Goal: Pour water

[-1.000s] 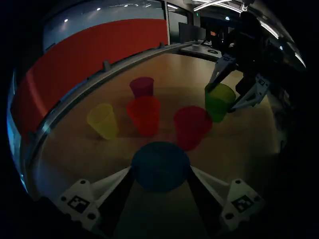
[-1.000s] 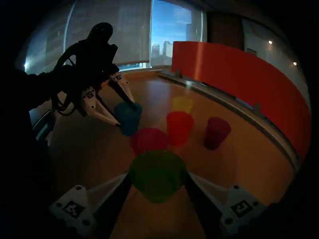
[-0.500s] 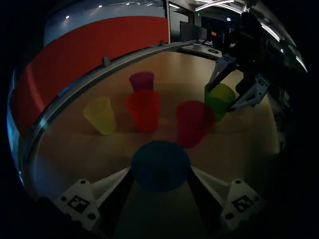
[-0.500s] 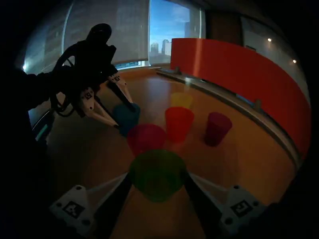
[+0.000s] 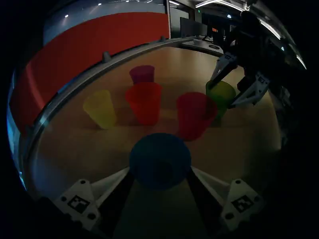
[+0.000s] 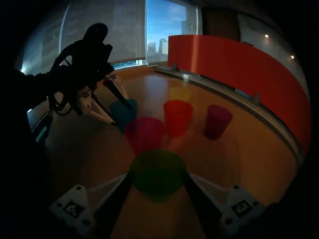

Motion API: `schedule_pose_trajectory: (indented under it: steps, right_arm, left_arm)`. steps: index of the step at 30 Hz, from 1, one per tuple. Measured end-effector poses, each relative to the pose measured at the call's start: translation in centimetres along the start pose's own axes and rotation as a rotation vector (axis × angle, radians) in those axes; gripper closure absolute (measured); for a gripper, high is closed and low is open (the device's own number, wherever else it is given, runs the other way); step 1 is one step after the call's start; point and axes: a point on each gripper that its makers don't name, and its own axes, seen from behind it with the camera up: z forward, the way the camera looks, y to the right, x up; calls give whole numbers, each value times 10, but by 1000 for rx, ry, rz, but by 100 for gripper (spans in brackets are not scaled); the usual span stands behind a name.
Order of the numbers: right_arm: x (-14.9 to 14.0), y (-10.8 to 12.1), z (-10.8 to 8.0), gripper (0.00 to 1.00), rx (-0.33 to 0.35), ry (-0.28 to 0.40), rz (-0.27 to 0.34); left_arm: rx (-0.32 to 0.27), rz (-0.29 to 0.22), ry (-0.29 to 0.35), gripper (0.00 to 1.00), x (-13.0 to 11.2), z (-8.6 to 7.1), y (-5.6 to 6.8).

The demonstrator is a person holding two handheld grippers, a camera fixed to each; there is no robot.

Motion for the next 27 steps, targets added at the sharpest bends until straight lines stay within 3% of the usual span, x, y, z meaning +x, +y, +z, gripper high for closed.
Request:
schedule_pose_trajectory:
  steps: [11, 18, 27]
  right_arm:
    - [-5, -1, -1, 7, -4, 11, 21]
    - [-14, 4, -2, 0, -33, -11, 26]
    - [-22, 3, -16, 0, -69, -3, 46]
  left_arm:
    - [3, -11, -31, 13, -12, -2, 1]
    - [12, -11, -35, 12, -15, -3, 1]
    - [38, -40, -28, 12, -23, -16, -1]
